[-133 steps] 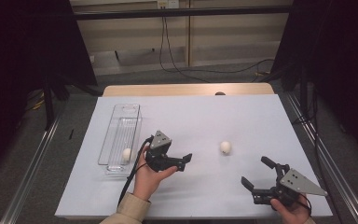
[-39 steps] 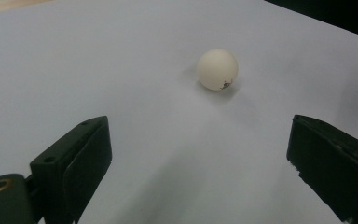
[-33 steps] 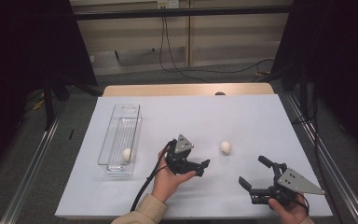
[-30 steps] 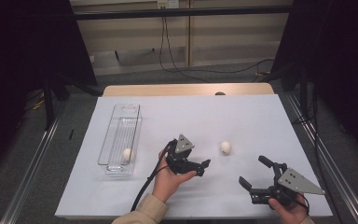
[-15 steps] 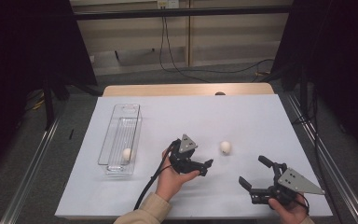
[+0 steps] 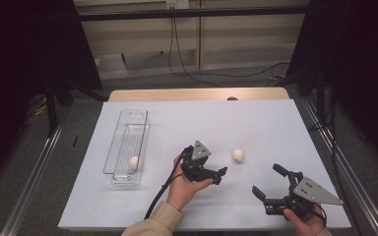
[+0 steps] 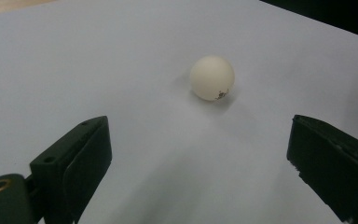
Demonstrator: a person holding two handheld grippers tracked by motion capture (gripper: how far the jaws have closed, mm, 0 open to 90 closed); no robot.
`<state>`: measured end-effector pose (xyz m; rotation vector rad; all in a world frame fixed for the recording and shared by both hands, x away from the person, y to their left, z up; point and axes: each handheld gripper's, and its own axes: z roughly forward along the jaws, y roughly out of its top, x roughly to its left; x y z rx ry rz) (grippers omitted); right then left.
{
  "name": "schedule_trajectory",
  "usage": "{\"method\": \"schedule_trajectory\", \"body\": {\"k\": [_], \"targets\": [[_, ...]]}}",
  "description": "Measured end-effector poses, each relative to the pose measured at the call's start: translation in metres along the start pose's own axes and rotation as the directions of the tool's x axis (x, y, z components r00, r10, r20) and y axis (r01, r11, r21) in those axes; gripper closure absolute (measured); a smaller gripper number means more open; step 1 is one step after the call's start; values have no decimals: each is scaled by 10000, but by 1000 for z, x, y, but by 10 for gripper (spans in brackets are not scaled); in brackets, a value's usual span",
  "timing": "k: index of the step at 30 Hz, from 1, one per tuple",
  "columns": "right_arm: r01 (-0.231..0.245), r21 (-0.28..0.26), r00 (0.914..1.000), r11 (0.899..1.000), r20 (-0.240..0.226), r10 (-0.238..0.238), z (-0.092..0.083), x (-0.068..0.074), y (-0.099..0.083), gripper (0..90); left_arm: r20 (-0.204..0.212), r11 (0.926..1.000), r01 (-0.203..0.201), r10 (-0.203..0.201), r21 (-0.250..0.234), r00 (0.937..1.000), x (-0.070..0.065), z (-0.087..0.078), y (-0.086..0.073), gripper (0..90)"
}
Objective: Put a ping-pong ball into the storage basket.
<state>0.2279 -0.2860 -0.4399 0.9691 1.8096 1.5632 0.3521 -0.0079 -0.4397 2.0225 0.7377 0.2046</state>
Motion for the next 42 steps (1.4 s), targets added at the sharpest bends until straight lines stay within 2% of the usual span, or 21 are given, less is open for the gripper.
{"method": "schedule_trajectory", "body": {"k": [42], "targets": [[-3, -47, 10000, 10000, 3, 3, -1, -1, 0, 15, 165, 9999, -30, 28, 109, 9999, -8, 24, 6, 64]]}}
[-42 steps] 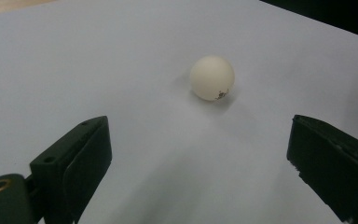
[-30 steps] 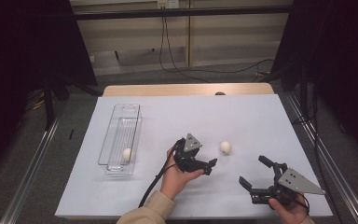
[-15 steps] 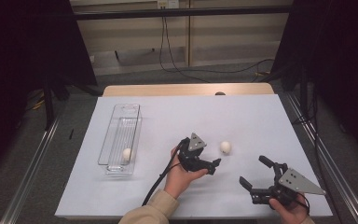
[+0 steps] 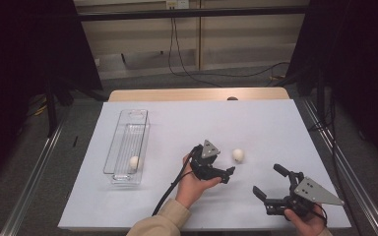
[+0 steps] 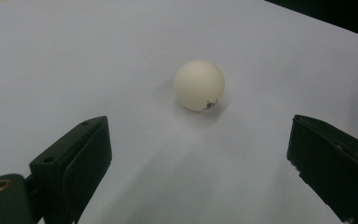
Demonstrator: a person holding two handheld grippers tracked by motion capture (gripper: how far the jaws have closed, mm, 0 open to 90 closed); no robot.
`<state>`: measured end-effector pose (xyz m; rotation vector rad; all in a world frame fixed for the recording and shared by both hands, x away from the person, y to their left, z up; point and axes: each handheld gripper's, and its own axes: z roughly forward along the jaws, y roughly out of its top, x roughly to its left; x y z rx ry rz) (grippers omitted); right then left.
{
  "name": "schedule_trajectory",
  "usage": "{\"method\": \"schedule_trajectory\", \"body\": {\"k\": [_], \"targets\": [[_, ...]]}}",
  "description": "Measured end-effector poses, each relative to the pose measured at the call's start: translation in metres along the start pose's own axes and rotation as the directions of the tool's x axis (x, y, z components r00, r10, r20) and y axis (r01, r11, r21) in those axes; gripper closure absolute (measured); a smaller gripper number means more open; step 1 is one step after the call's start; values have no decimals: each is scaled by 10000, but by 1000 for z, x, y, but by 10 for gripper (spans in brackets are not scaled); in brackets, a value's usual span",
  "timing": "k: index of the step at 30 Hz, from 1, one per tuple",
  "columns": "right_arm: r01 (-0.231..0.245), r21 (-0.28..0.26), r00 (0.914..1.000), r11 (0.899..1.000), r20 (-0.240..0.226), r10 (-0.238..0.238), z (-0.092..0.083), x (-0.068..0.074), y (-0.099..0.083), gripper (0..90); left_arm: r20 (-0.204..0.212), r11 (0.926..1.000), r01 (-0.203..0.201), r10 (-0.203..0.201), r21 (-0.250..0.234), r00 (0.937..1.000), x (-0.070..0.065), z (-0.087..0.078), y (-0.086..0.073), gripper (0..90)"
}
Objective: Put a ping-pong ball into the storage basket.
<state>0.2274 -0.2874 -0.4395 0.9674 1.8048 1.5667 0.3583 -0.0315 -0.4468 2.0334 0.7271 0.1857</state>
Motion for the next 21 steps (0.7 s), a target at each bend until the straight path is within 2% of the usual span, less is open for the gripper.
{"method": "schedule_trajectory", "body": {"k": [21], "targets": [[-21, -4, 10000, 10000, 22, 21, 0, 0, 0, 15, -8, 9999, 112, -112, 37, 9999, 0, 7, 2, 65]]}}
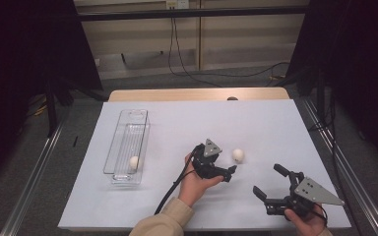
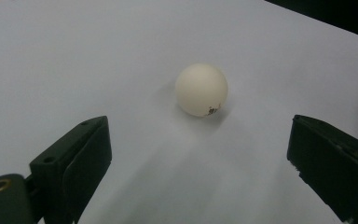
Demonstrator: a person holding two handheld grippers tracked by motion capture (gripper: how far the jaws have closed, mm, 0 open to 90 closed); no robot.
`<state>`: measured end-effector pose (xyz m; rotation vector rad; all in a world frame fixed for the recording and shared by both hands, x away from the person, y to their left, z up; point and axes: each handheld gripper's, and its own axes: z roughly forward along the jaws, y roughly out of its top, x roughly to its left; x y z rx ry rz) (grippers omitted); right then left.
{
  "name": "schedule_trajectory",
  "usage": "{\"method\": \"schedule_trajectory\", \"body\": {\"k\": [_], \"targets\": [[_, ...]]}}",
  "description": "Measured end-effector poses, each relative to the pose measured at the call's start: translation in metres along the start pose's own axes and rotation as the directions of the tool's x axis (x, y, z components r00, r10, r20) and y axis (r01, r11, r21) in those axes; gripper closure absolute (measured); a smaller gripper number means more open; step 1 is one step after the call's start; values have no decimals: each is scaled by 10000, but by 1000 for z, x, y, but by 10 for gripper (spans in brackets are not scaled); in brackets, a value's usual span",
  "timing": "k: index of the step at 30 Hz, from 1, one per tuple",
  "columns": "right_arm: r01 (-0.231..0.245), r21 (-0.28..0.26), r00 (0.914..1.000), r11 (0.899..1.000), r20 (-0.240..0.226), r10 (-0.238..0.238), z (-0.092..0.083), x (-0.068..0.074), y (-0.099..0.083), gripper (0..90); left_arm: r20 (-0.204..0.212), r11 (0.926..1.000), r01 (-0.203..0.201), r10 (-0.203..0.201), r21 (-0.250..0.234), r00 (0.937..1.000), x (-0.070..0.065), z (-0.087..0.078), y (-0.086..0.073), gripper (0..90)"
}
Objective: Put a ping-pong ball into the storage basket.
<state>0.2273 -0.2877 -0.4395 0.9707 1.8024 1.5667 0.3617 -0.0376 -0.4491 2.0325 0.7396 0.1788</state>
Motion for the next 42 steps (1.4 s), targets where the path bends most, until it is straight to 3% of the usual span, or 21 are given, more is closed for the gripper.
{"method": "schedule_trajectory", "body": {"k": [42], "targets": [[-20, -9, 10000, 10000, -9, 20, 0, 0, 0, 16, -134, 9999, -68, 70, 122, 9999, -2, 16, 3, 69]]}}
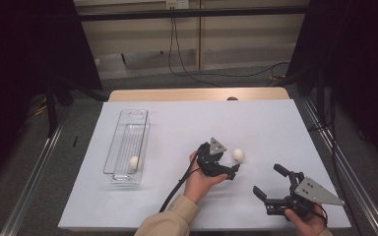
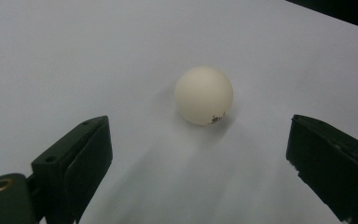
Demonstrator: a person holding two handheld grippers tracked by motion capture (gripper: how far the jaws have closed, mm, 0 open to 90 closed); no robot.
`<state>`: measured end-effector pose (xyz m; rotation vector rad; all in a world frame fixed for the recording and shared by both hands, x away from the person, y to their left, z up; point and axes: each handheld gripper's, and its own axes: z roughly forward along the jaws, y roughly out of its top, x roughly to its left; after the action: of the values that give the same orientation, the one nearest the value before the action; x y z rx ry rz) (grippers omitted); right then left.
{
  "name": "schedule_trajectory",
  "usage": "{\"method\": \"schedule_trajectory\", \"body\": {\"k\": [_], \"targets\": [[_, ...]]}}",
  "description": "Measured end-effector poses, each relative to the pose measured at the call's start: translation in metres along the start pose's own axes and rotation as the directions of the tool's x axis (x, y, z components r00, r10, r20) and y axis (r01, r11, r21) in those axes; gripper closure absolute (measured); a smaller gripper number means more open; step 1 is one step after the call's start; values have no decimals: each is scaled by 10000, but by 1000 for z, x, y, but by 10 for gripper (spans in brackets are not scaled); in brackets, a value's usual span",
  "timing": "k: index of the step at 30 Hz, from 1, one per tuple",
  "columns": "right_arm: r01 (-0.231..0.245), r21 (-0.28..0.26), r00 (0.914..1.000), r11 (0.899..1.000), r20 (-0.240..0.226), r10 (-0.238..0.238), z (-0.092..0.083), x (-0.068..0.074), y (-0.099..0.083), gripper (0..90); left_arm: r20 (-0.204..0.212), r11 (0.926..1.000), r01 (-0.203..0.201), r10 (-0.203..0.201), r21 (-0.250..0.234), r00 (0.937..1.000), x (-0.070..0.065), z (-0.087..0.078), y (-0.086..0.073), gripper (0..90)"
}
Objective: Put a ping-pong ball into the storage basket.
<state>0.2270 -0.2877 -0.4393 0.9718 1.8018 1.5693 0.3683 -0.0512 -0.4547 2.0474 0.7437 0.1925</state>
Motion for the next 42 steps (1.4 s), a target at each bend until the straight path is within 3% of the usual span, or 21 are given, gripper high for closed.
{"method": "schedule_trajectory", "body": {"k": [26, 42], "targets": [[1, -4, 10000, 10000, 4, -1, 0, 0, 0, 16, -121, 9999, -35, 37, 153, 9999, -2, 6, 4, 69], [-3, -7, 10000, 10000, 1, 3, 0, 0, 0, 16, 31, 9998, 32, -33, 190, 10000, -7, 15, 10, 66]]}}
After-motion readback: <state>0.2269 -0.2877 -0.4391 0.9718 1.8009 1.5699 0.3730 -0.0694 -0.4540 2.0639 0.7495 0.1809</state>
